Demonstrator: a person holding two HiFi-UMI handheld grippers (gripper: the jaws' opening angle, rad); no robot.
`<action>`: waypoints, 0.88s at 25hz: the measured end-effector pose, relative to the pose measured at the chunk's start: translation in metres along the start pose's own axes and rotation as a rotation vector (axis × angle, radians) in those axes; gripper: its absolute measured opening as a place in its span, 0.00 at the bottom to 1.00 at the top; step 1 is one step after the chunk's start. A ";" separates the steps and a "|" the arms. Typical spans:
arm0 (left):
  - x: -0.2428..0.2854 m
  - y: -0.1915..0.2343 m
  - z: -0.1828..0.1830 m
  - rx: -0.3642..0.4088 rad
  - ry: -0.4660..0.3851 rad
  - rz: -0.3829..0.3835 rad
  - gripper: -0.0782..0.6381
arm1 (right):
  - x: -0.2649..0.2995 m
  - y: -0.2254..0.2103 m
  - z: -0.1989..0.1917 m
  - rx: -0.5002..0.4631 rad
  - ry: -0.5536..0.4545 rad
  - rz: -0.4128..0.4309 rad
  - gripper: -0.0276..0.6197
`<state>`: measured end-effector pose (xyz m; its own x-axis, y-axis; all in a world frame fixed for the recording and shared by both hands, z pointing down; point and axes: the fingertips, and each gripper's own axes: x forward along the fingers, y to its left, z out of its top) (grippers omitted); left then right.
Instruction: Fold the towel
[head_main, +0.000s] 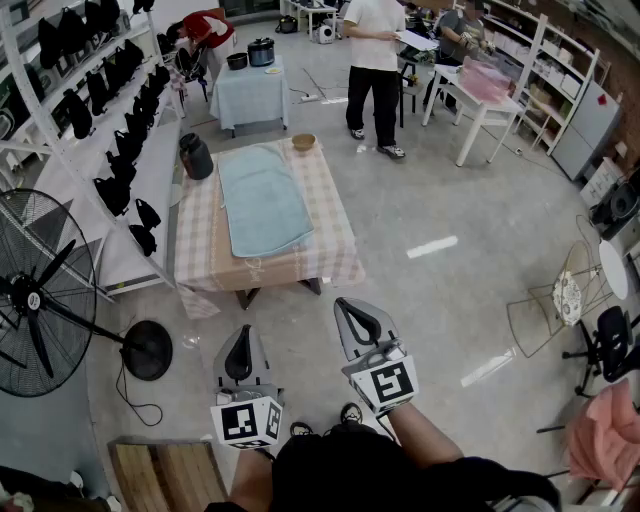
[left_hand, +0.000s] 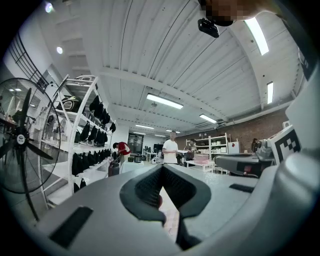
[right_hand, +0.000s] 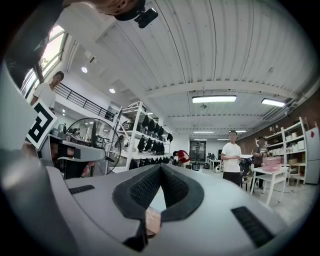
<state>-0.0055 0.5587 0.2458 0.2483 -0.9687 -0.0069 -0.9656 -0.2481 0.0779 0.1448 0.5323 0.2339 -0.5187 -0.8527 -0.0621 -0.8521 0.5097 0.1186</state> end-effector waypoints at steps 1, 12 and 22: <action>0.000 0.001 0.000 -0.002 -0.003 0.001 0.11 | 0.001 0.001 -0.001 0.002 0.000 0.000 0.05; 0.007 -0.003 -0.004 0.004 -0.018 -0.039 0.11 | 0.005 0.002 -0.001 0.053 -0.037 0.031 0.05; 0.007 0.006 -0.020 -0.084 0.014 -0.074 0.49 | 0.004 0.007 -0.024 0.052 0.035 0.098 0.48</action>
<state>-0.0081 0.5504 0.2662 0.3201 -0.9474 -0.0014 -0.9349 -0.3161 0.1614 0.1384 0.5292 0.2578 -0.5976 -0.8016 -0.0179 -0.8005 0.5951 0.0712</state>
